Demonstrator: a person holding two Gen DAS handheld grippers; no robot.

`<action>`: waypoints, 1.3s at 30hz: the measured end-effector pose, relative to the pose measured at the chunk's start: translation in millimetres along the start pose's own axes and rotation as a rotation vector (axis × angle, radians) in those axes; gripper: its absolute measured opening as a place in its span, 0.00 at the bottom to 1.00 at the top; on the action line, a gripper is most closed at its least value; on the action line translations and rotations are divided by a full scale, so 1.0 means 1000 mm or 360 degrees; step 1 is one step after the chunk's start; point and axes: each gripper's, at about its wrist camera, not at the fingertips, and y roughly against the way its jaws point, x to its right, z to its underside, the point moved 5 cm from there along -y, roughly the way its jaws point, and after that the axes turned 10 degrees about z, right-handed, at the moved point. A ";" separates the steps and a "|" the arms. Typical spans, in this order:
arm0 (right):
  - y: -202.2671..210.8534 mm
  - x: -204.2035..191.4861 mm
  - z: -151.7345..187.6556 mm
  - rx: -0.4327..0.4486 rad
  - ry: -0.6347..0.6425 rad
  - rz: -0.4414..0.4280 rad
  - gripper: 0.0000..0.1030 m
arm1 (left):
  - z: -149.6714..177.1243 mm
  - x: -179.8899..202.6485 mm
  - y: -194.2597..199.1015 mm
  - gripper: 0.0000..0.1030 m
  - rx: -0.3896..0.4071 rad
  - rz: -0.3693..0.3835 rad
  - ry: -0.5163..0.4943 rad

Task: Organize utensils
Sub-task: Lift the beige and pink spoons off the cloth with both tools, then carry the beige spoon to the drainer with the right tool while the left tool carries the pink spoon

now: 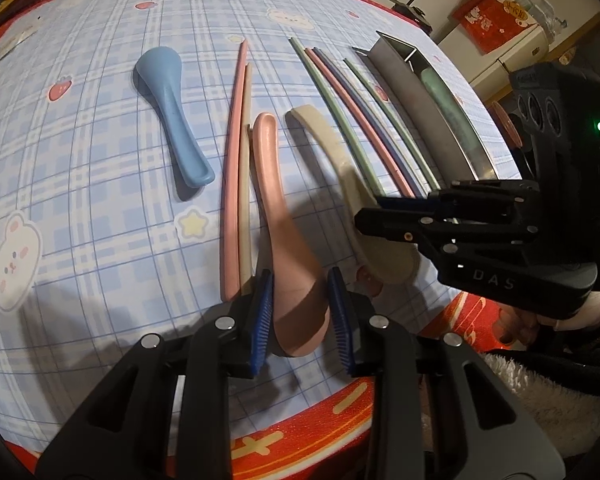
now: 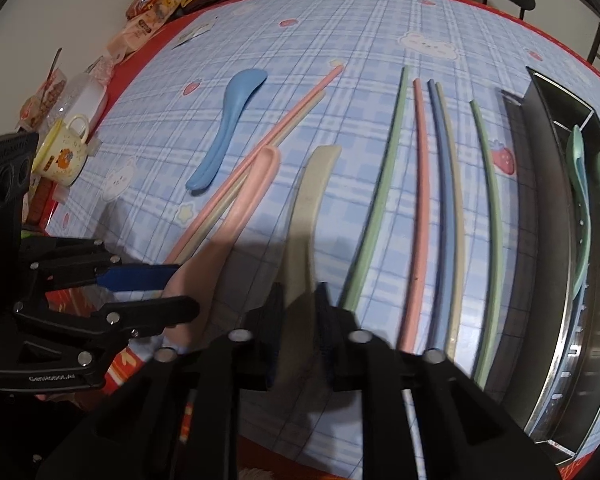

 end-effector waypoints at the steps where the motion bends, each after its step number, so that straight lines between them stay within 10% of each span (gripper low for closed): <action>1: 0.000 -0.001 0.001 -0.0002 0.0002 -0.0006 0.07 | -0.001 0.001 0.000 0.29 0.0000 -0.0005 -0.0008; 19: 0.005 0.016 0.016 -0.0007 -0.0143 -0.0052 0.05 | -0.002 0.021 -0.016 0.13 -0.0114 0.0002 -0.0127; 39: 0.044 0.044 0.017 0.0193 -0.0310 -0.0159 0.05 | -0.020 0.028 0.028 0.11 0.0095 -0.0073 -0.0097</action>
